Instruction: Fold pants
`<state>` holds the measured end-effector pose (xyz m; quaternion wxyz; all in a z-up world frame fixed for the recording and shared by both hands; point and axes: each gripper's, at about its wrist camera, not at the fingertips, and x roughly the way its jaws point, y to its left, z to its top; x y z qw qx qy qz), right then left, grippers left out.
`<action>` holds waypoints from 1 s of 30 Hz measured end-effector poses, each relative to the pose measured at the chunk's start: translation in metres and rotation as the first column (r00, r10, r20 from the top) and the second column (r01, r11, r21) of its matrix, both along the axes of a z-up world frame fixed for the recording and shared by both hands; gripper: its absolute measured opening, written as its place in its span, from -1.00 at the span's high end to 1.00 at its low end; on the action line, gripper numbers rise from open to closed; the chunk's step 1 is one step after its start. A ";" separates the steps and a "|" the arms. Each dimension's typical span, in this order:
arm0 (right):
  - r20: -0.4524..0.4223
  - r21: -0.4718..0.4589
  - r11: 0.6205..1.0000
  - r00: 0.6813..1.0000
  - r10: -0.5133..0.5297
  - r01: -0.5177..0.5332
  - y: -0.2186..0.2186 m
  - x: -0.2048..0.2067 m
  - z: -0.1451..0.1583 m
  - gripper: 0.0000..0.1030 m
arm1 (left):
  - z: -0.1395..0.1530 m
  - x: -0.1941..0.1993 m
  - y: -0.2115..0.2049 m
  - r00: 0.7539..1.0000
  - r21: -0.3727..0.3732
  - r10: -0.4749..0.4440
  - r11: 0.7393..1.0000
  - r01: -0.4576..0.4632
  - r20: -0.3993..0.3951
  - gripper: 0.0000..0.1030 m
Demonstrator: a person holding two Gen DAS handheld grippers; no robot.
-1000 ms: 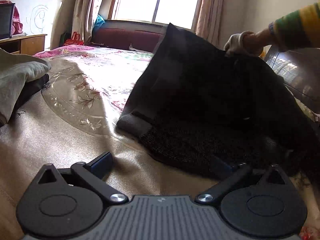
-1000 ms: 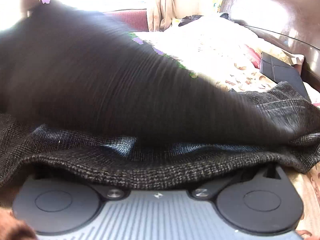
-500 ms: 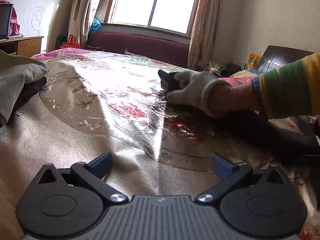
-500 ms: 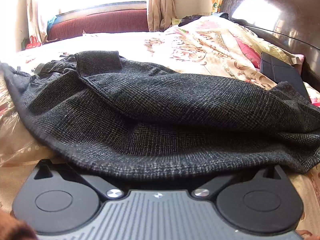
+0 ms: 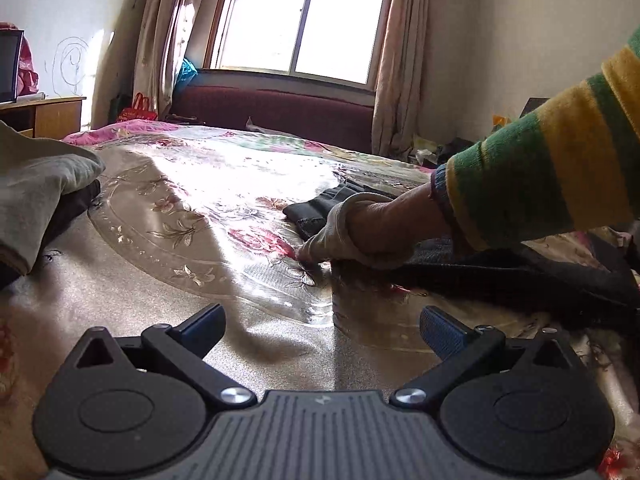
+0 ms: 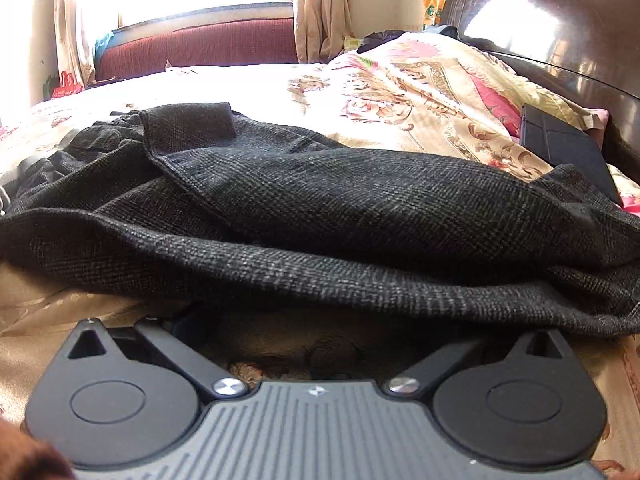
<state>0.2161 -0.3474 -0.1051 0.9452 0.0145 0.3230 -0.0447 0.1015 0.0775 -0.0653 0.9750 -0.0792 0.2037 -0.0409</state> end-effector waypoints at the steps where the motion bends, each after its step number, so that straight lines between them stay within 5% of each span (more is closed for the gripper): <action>1: -0.001 -0.001 1.000 1.000 0.000 0.000 0.000 0.000 0.000 -0.99 | 0.000 0.000 -0.001 1.000 0.003 -0.004 1.000 0.004 0.004 -1.00; 11: -0.002 -0.010 1.000 1.000 0.001 -0.001 0.000 0.001 0.001 -0.99 | 0.003 -0.009 -0.028 0.992 0.098 -0.126 0.988 0.123 0.026 -1.00; 16: -0.001 -0.006 1.000 1.000 0.000 0.000 0.002 0.001 0.001 -0.99 | 0.012 -0.024 -0.052 0.975 0.249 -0.210 0.951 0.186 0.072 -1.00; 21: -0.001 -0.006 1.000 1.000 0.000 0.000 0.002 0.001 0.001 -0.99 | 0.034 -0.031 -0.078 0.937 0.284 -0.330 0.914 0.289 0.109 -1.00; 26: -0.001 -0.006 1.000 1.000 0.000 0.000 0.002 0.001 0.001 -0.99 | 0.054 -0.004 -0.119 0.912 0.319 -0.406 0.873 0.368 0.059 -1.00; 30: -0.001 -0.004 1.000 1.000 0.000 0.000 0.001 0.001 0.001 -0.99 | 0.059 0.022 -0.143 0.917 0.312 -0.399 0.871 0.379 -0.001 -1.00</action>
